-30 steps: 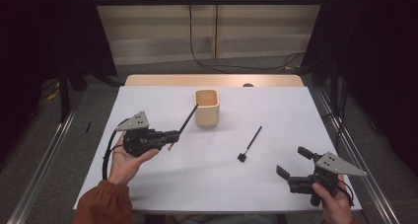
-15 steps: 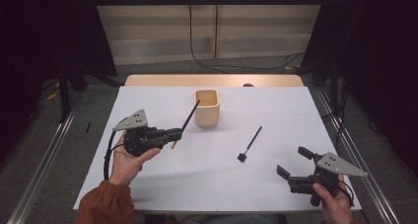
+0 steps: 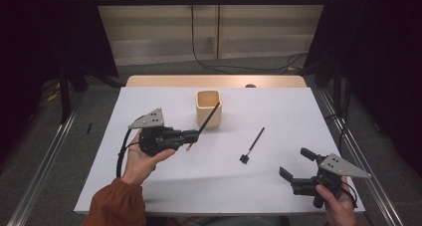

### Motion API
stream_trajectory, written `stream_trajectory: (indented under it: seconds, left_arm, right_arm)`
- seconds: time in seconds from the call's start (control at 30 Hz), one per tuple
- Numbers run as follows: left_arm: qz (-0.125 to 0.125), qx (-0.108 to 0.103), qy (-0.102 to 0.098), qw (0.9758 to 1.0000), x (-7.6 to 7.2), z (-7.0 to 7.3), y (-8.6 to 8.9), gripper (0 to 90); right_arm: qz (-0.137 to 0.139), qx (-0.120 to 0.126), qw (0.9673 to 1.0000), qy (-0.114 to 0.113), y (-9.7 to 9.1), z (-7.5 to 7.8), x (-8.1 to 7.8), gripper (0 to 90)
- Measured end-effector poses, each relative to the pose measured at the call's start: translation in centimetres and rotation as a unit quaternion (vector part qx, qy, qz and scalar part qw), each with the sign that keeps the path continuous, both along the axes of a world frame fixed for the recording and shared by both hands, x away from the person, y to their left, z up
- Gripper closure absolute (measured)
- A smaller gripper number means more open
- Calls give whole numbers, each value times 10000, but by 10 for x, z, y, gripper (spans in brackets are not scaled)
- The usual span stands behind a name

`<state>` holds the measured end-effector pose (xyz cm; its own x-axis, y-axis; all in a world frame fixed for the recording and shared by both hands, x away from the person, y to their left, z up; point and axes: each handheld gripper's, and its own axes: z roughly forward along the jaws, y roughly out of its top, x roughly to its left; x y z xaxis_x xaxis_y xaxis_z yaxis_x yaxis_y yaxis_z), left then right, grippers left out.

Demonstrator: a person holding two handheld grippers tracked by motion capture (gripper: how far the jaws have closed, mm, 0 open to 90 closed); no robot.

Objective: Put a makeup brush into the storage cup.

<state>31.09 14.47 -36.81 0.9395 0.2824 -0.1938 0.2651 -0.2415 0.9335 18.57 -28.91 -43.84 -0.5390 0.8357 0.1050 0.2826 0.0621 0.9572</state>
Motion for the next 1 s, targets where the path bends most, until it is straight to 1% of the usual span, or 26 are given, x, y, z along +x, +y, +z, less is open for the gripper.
stream_trajectory:
  seconds: [0.13,0.2,0.3,0.4,0.47,0.5,0.53,0.6,0.67,0.8,0.83,0.87,0.9,0.97,1.0]
  left_arm:
    - [-124,26,19,9999,-2,2,-8,838]
    - [-231,90,50,9997,-3,3,-12,838]
    - [-375,172,162,9990,-4,5,-18,838]
    - [-486,237,189,9984,-5,12,-21,838]
    - [-548,325,162,9978,-5,15,-23,838]
    - [-563,393,146,9975,-5,16,-25,838]
    - [-622,424,189,9970,-5,17,-27,838]
    - [-664,594,118,9960,-6,17,-31,838]
    - [-741,664,195,9948,-5,17,-35,838]
    - [-819,802,308,9929,-1,18,-40,837]
    - [-837,888,329,9920,-1,19,-42,837]
    - [-950,1029,354,9895,0,19,-44,837]
    - [-1058,1155,331,9871,-2,20,-46,837]
    - [-1202,1389,289,9826,-5,22,-50,837]
    - [-1257,1472,289,9807,-6,23,-52,837]
  right_arm:
    - [8,0,10000,-16,-1,0,0,0]
    - [0,-5,10000,-25,0,0,-1,0]
    - [29,-4,10000,-26,0,0,-1,5]
    - [10,13,10000,-16,0,0,0,2]
    - [-9,28,10000,-16,0,0,0,0]
    - [-13,31,10000,-16,0,0,0,0]
    - [-7,5,10000,-25,0,0,-1,0]
    - [-7,-3,10000,-22,0,0,-1,0]
    - [11,-8,10000,-33,0,0,-1,0]
    - [22,-17,10000,-22,1,0,0,0]
    - [28,-15,10000,-21,1,0,0,0]
    - [36,-35,10000,-26,1,0,0,0]
    - [35,-32,10000,-27,1,0,0,0]
    - [36,-25,10000,-25,1,0,1,0]
    - [41,-20,10000,-18,1,0,1,0]
